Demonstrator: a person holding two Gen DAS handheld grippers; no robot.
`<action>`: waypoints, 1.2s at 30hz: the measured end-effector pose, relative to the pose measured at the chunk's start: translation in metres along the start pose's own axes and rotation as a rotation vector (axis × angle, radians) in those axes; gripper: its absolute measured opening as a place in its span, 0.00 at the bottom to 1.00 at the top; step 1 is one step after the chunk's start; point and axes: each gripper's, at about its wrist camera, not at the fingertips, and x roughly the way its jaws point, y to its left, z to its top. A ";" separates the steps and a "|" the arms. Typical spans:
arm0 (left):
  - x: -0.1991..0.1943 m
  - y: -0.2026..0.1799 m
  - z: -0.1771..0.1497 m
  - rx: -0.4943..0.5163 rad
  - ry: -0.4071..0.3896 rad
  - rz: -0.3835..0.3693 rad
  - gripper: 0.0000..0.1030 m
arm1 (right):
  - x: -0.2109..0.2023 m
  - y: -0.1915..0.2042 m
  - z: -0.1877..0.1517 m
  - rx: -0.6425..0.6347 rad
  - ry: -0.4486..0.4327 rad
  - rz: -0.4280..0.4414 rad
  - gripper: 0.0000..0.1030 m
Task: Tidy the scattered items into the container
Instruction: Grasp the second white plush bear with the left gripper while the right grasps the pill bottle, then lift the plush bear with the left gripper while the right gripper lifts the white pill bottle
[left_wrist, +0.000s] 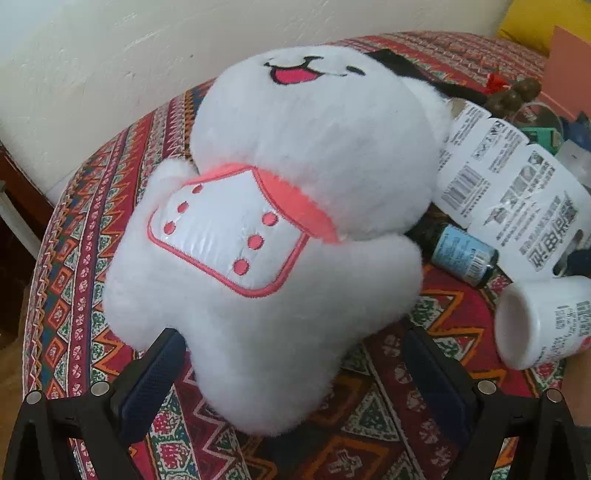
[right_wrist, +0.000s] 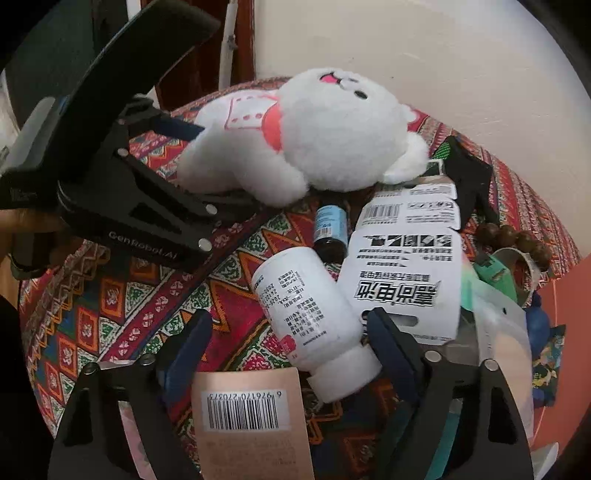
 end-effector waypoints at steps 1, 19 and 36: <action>0.002 0.001 0.000 0.000 0.001 0.003 0.95 | 0.001 0.000 0.000 -0.002 -0.001 -0.002 0.83; 0.002 0.021 0.004 -0.092 -0.092 0.065 0.51 | -0.032 -0.014 0.006 0.076 -0.134 0.012 0.50; -0.087 0.018 -0.024 -0.177 -0.169 -0.062 0.47 | -0.110 -0.015 -0.002 0.123 -0.282 -0.004 0.50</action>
